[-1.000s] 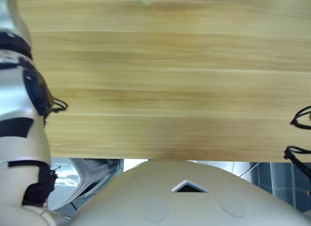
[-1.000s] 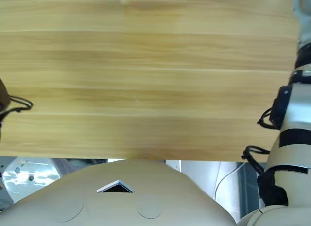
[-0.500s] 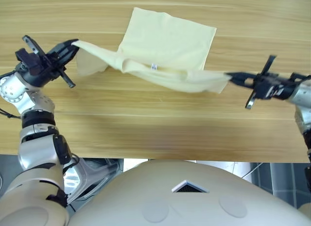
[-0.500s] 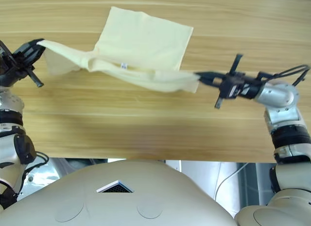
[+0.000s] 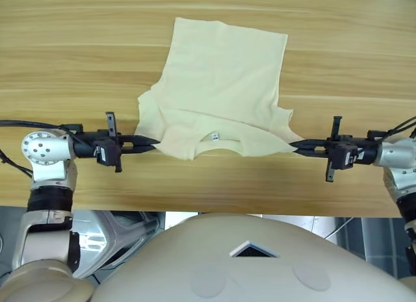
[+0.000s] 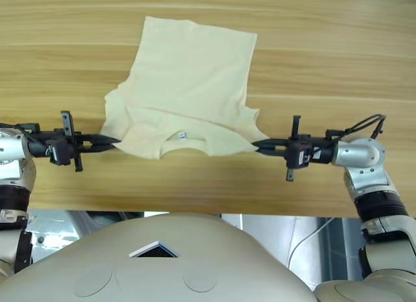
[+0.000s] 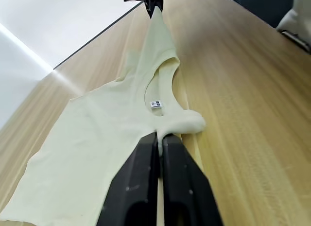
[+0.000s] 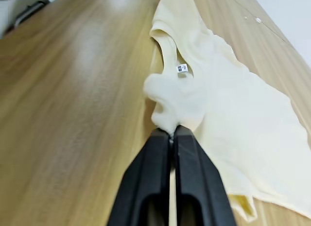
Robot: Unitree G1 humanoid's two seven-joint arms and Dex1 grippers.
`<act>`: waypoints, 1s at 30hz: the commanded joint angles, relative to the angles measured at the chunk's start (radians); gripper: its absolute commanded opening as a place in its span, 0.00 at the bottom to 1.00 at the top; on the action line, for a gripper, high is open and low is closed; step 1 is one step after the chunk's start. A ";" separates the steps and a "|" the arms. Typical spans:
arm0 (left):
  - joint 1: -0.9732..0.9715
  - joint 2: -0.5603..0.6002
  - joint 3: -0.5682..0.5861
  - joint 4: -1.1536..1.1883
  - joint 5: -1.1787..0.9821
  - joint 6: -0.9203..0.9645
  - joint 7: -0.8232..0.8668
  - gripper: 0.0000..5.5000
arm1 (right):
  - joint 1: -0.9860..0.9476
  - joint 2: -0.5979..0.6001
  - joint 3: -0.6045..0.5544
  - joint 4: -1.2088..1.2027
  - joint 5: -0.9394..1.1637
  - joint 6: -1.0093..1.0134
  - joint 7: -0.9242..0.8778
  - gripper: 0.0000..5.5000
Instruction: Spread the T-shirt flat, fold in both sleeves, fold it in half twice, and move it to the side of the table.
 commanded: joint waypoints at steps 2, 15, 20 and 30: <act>-0.002 0.069 0.003 -0.003 0.009 0.023 0.018 0.00 | 0.044 -0.019 -0.020 -0.024 -0.034 0.028 0.045 0.00; 0.008 0.162 -0.037 0.124 0.220 -0.027 0.115 0.00 | 0.033 0.016 0.097 0.328 -0.551 0.001 -0.208 0.00; 0.027 0.181 -0.065 0.099 0.225 -0.006 0.143 0.11 | 0.143 -0.052 0.124 0.142 -0.325 -0.023 -0.109 0.00; 0.084 0.182 -0.107 0.006 0.163 0.039 0.160 0.38 | 0.239 -0.096 0.098 -0.055 -0.252 0.030 -0.094 0.05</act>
